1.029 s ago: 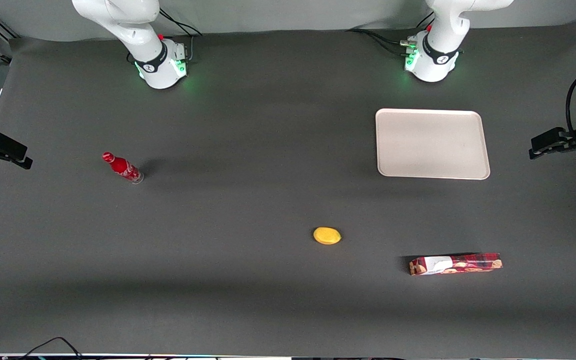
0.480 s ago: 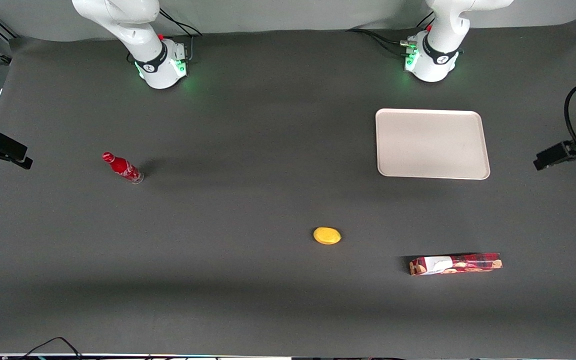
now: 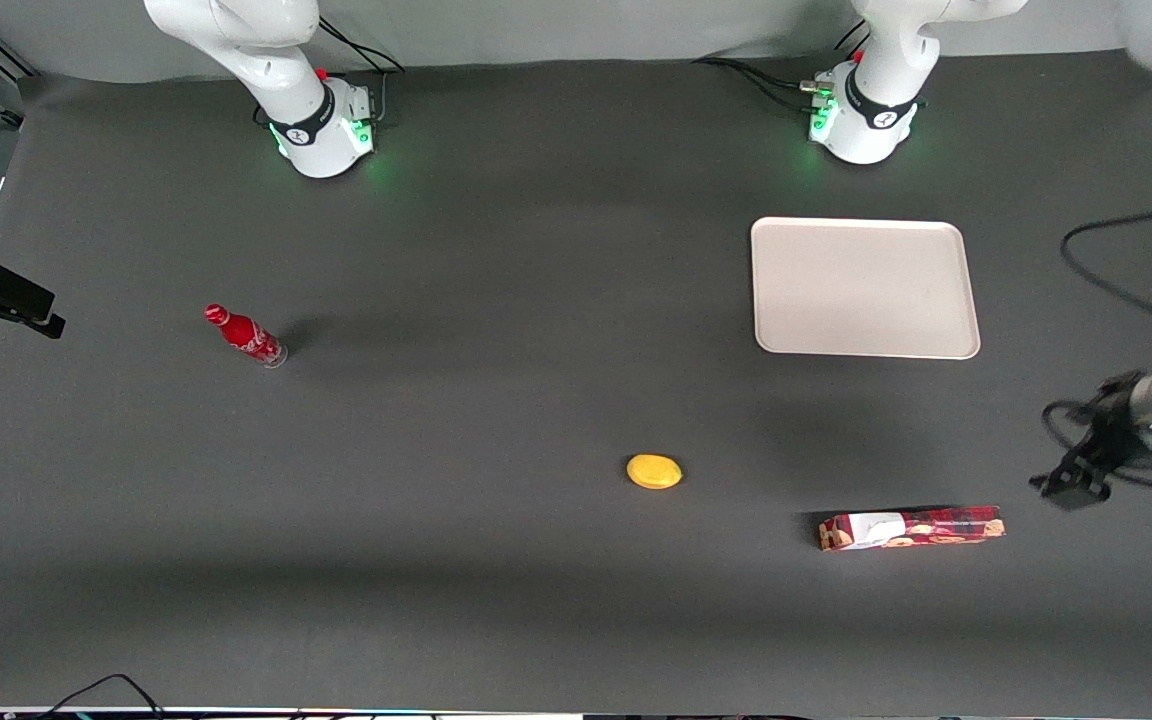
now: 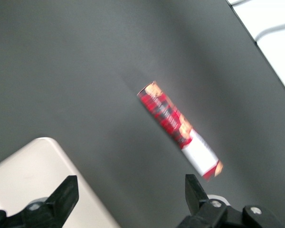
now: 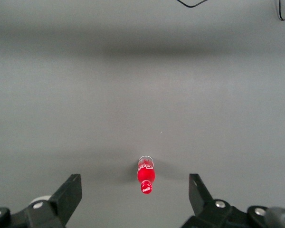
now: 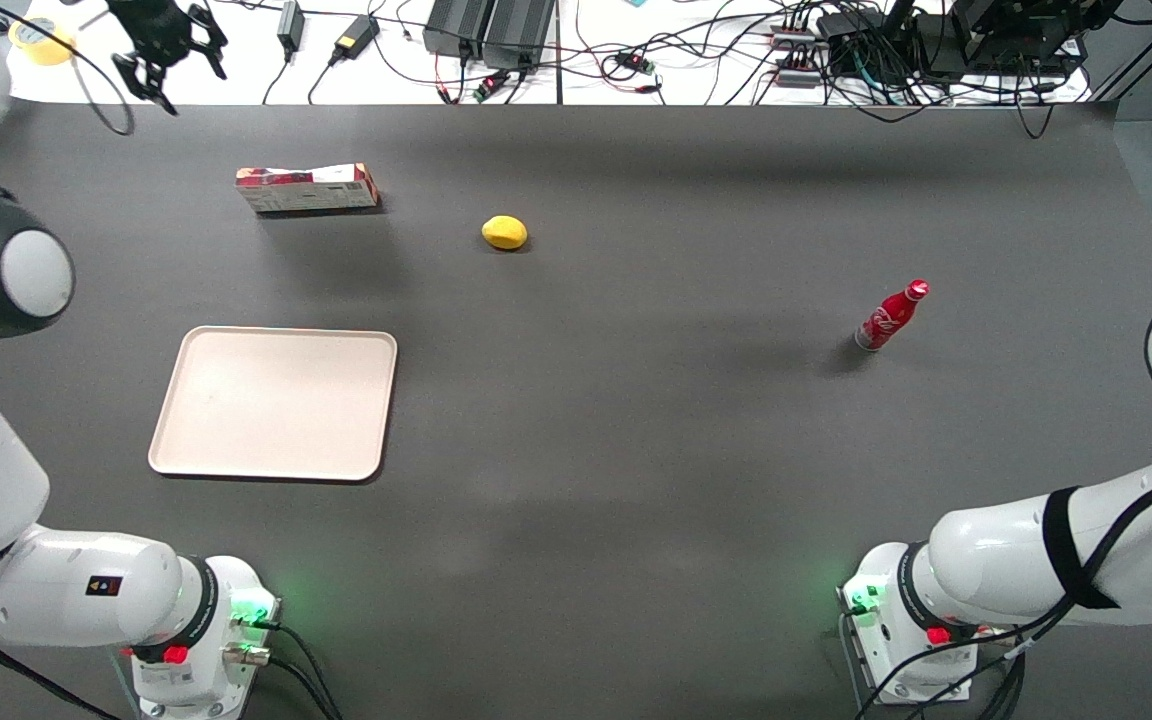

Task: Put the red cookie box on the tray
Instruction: 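Move the left gripper down to the red plaid cookie box and grasp it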

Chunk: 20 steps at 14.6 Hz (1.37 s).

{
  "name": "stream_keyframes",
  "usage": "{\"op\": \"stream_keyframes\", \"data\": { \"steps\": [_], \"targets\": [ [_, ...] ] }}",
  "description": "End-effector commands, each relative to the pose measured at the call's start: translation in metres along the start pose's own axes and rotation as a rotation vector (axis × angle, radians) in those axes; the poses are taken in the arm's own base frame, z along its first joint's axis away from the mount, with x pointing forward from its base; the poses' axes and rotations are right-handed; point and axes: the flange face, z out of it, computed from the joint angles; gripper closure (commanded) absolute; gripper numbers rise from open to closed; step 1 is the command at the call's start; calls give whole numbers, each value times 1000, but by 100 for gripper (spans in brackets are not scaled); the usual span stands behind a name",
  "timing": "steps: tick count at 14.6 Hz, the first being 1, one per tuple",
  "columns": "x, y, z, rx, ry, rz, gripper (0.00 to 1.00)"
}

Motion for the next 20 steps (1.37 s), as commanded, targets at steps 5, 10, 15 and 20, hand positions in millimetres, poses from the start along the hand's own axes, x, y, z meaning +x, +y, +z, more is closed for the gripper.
{"op": "stream_keyframes", "data": {
  "steps": [5,10,15,20],
  "targets": [
    [23,50,126,-83,76,-248,0],
    [0,54,195,-132,78,-281,0],
    [-27,44,235,-58,73,-229,0],
    [-35,40,254,-99,87,-272,99]
  ]
}}
